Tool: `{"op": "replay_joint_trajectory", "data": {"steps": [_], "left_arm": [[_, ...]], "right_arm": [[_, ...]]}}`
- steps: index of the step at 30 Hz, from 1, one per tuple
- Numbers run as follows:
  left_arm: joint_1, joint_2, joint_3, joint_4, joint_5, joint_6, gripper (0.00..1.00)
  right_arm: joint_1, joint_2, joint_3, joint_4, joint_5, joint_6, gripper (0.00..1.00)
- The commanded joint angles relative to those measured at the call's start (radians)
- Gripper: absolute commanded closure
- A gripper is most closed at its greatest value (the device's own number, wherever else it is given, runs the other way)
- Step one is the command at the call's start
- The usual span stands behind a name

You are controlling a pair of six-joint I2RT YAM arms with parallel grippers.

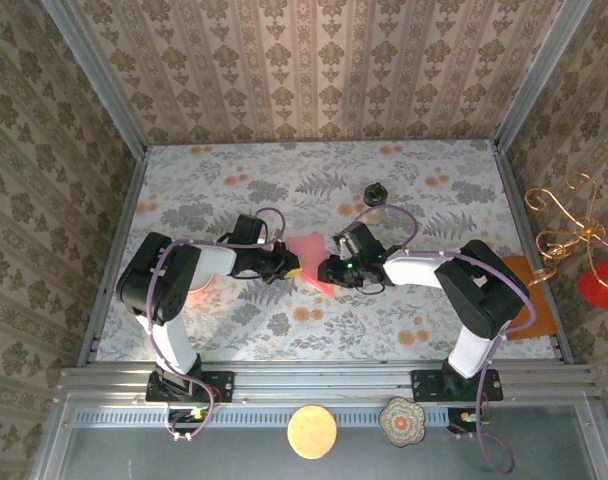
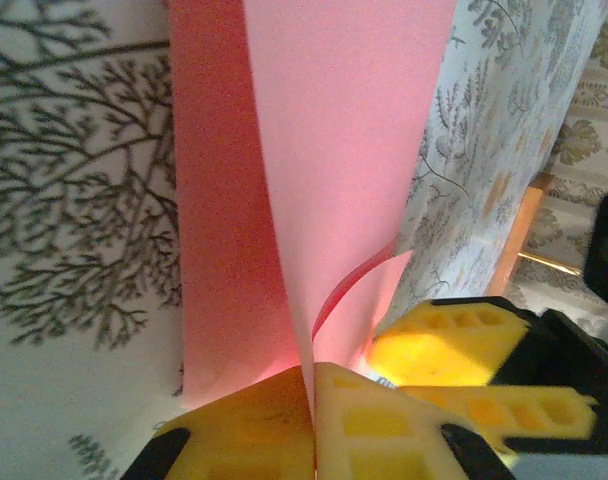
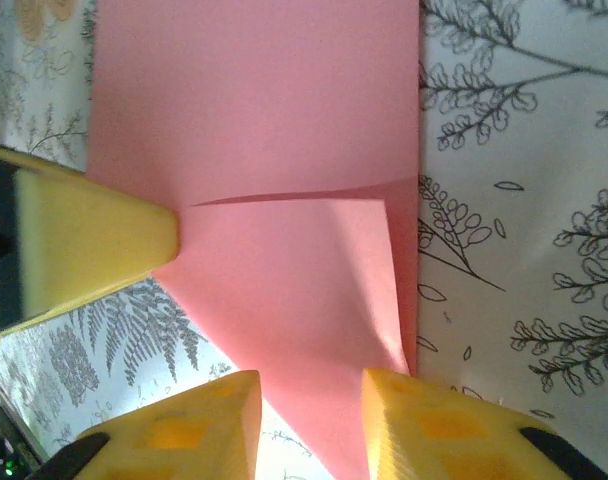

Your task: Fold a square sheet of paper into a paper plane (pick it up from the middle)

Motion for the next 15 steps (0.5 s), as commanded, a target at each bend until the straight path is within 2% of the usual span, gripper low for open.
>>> {"op": "replay_joint_trajectory", "data": {"steps": [1,5,9,15], "left_arm": [[0.007,-0.054,0.016,-0.043,-0.035,0.012,0.92],[0.007,-0.112,0.026,-0.101,-0.103,-0.017,0.92],[-0.005,-0.148,0.060,-0.215,-0.196,-0.027,0.92],[-0.028,-0.134,0.121,-0.308,-0.251,-0.051,0.92]], "right_arm": [[-0.006,-0.084,-0.017,-0.037,0.065,-0.066,0.61],[0.014,-0.159,-0.028,-0.093,0.208,-0.181,0.58],[0.077,-0.215,-0.039,-0.133,0.378,-0.316,0.58],[0.194,-0.198,-0.031,-0.083,0.506,-0.442,0.57]]}}
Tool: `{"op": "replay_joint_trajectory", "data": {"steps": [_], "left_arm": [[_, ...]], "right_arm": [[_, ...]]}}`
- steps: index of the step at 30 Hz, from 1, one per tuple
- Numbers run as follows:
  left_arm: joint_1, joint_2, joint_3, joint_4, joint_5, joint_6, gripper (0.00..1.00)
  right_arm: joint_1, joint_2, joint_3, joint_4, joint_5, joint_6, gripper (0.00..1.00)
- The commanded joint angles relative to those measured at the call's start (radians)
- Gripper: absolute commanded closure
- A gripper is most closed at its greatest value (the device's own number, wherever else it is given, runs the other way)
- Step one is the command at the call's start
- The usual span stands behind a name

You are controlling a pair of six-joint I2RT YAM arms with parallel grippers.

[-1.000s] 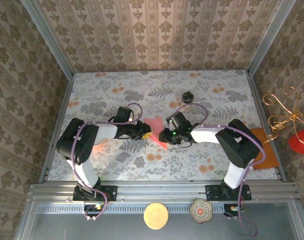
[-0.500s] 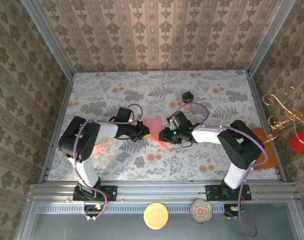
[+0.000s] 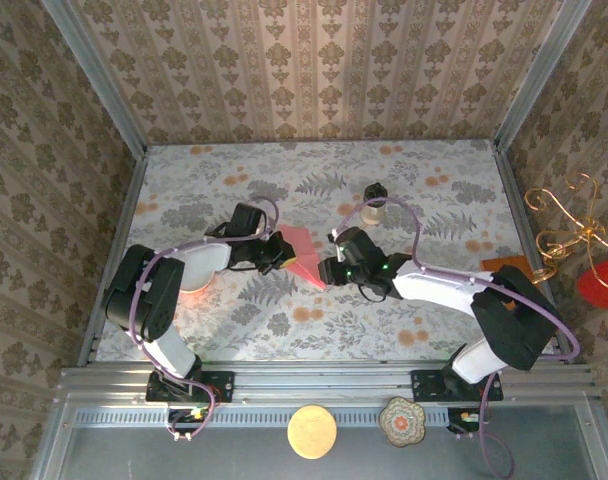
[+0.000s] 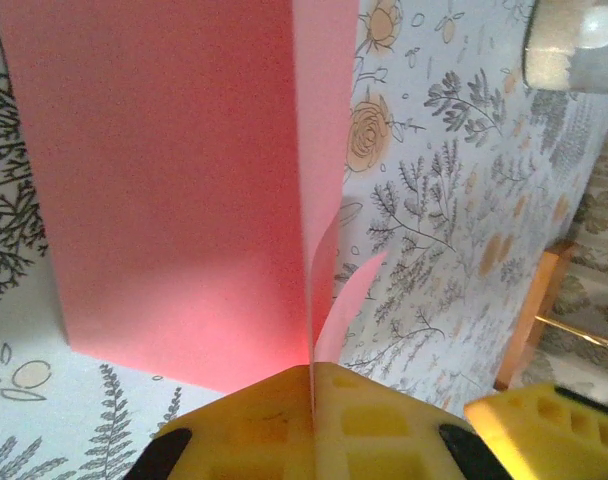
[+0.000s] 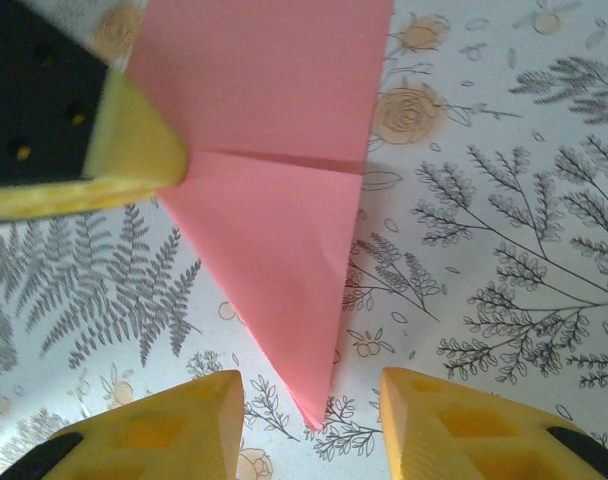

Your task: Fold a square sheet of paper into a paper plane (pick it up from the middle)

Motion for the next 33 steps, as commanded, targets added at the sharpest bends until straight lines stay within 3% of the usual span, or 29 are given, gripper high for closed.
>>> {"op": "replay_joint_trajectory", "data": {"steps": [1,8,17,33], "left_arm": [[-0.014,-0.003,0.043,-0.096,-0.058,-0.029,0.92],[-0.028,0.022,0.071,-0.116,-0.061,-0.069,0.92],[-0.032,0.019,0.073,-0.121,-0.058,-0.098,0.92],[-0.030,0.019,0.076,-0.130,-0.043,-0.112,0.92]], "right_arm": [[0.058,0.025,0.003,0.002,0.143,-0.116,0.57],[0.139,0.154,0.077,0.016,0.199,-0.142,0.58],[0.142,0.259,0.139,0.029,0.214,-0.128,0.61],[0.159,0.302,0.156,0.041,0.305,-0.212,0.62]]}}
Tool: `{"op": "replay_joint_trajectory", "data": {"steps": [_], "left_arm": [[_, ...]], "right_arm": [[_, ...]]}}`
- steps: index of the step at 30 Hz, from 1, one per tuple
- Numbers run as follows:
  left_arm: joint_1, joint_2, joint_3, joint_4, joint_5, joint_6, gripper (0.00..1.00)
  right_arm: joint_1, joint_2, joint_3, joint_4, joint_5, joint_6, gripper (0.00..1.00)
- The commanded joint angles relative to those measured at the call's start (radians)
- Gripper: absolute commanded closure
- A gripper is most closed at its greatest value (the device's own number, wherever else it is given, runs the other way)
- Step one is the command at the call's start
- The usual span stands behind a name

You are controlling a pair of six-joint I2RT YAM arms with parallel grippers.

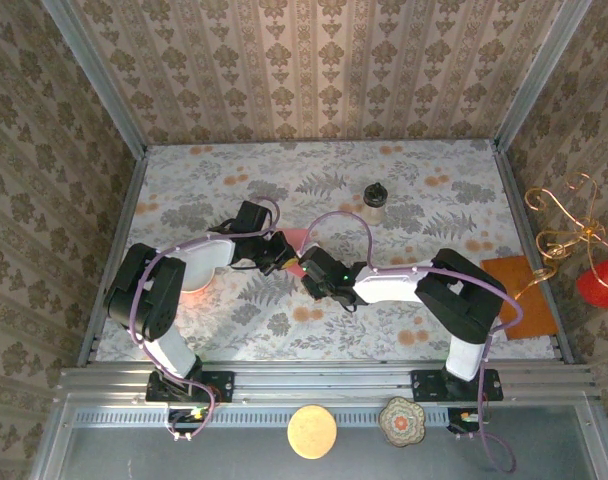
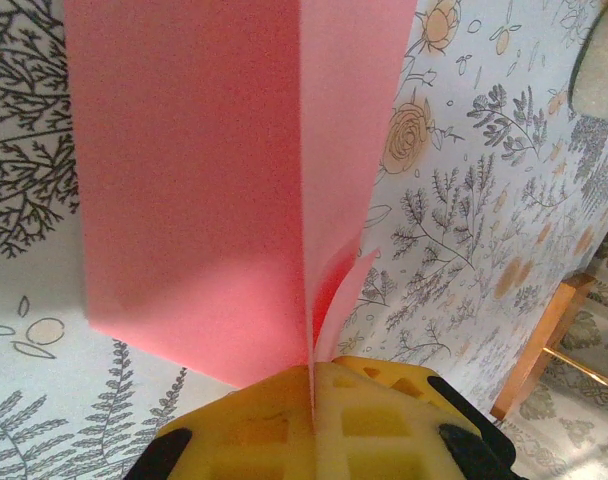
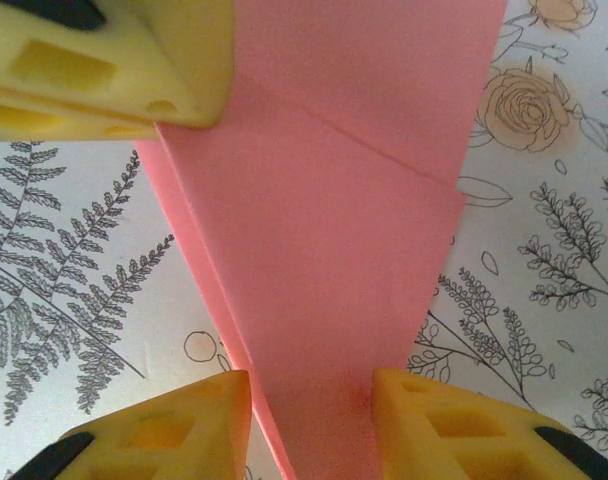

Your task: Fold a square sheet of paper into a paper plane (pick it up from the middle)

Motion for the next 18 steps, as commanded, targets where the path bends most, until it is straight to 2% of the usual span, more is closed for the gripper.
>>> {"op": "replay_joint_trajectory", "data": {"steps": [1,13,18], "left_arm": [[-0.005,0.010,0.025,-0.031,0.009,-0.018,0.92],[-0.005,0.012,0.025,-0.032,0.020,-0.021,0.92],[-0.004,0.014,0.025,-0.034,0.022,-0.020,0.92]], "right_arm": [[0.012,0.016,0.027,0.011,0.061,-0.047,0.62],[0.017,0.035,0.040,0.017,0.063,-0.066,0.69],[0.017,0.044,0.039,0.016,0.080,-0.070,0.68]]}}
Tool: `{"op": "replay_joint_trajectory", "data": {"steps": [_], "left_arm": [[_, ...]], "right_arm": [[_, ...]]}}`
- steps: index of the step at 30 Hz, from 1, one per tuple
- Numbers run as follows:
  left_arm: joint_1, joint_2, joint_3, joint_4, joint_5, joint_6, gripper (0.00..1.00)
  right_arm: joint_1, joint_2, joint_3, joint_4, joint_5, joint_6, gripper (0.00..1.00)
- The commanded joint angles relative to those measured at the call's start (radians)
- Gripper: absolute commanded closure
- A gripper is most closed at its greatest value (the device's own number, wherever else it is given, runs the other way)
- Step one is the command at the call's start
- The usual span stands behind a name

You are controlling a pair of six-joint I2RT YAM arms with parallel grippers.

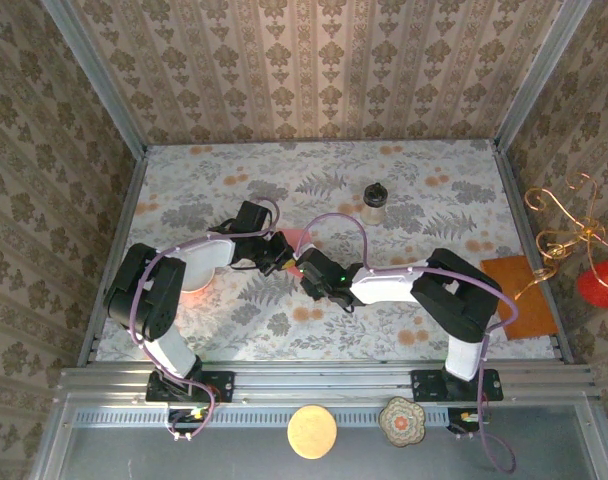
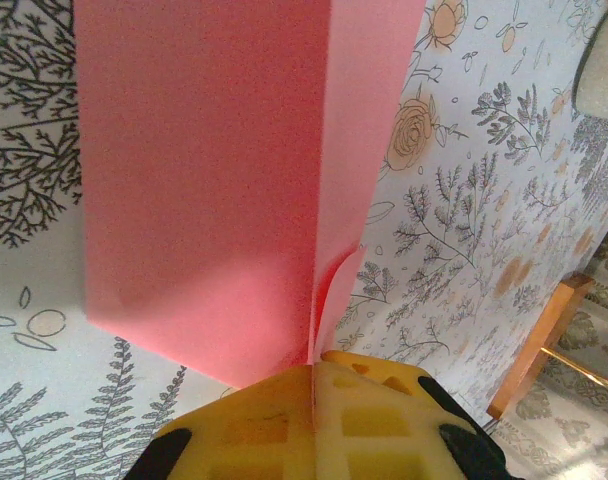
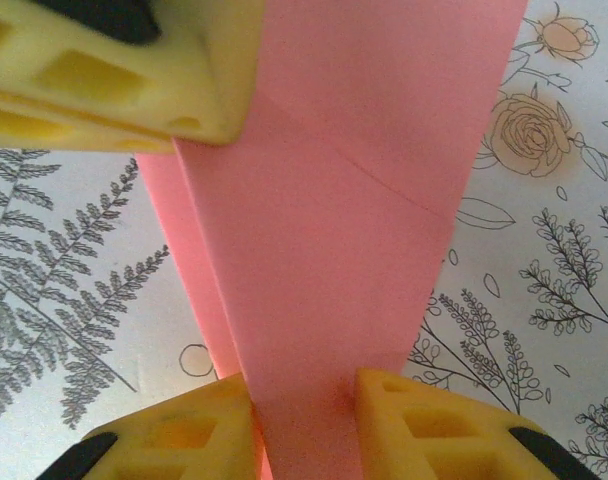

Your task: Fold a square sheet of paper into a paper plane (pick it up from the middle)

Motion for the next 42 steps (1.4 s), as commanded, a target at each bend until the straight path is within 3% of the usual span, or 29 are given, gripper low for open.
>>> {"op": "replay_joint_trajectory", "data": {"steps": [1,6,16,30,42], "left_arm": [[-0.004,0.014,0.024,-0.029,0.019,-0.010,0.92],[-0.001,0.012,0.022,-0.031,0.018,-0.009,0.92],[0.013,0.000,0.016,-0.042,0.008,-0.002,0.86],[0.169,-0.148,-0.007,-0.170,-0.069,0.102,0.63],[0.091,-0.283,-0.214,0.039,-0.094,0.043,0.61]], "right_arm": [[0.004,0.021,0.024,0.007,0.045,-0.018,0.67],[0.004,0.017,0.023,0.007,0.052,-0.026,0.68],[0.005,0.010,0.015,0.001,0.018,-0.038,0.84],[-0.006,0.032,0.008,-0.034,-0.149,0.005,0.87],[-0.083,0.066,-0.010,-0.026,-0.395,0.107,0.86]]}}
